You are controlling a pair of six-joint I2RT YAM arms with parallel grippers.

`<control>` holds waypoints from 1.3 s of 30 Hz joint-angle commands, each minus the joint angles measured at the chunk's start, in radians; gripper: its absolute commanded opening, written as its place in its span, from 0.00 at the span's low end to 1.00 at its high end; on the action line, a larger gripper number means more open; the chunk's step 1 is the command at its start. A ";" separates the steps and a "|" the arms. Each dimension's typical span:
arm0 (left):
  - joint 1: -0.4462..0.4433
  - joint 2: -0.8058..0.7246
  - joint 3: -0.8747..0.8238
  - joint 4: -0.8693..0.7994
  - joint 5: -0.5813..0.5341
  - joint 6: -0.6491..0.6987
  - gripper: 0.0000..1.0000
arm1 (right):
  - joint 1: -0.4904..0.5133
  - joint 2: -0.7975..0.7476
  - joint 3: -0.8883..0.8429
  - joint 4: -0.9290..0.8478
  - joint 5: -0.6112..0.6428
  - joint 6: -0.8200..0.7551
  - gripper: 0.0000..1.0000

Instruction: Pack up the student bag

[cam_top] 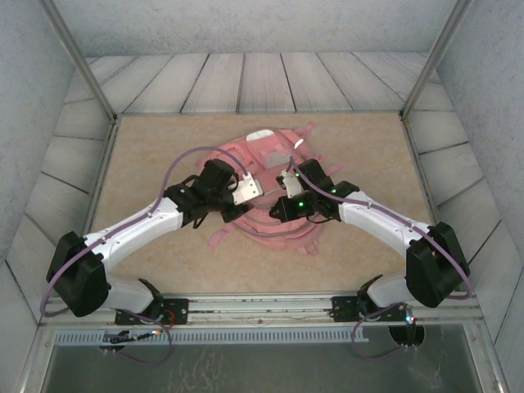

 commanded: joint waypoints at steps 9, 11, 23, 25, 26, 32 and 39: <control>-0.029 0.023 -0.004 0.084 0.043 0.087 0.39 | -0.006 -0.017 0.008 0.047 -0.062 0.010 0.00; -0.033 0.042 0.003 0.080 0.075 0.094 0.40 | -0.006 -0.020 0.005 0.048 -0.064 0.009 0.00; -0.054 0.161 0.063 0.103 0.055 0.088 0.29 | -0.010 -0.027 -0.004 0.053 -0.072 0.004 0.00; -0.054 0.175 0.083 0.083 0.048 0.074 0.26 | -0.013 -0.027 -0.003 0.049 -0.070 0.003 0.00; -0.055 0.176 0.084 0.085 0.045 0.070 0.24 | -0.014 -0.028 -0.001 0.047 -0.070 0.003 0.00; -0.055 0.164 0.062 0.095 0.004 0.042 0.00 | -0.020 -0.019 0.021 0.003 -0.021 -0.001 0.00; -0.054 0.062 -0.040 0.151 -0.034 -0.013 0.00 | -0.143 -0.011 0.046 -0.126 0.113 -0.014 0.00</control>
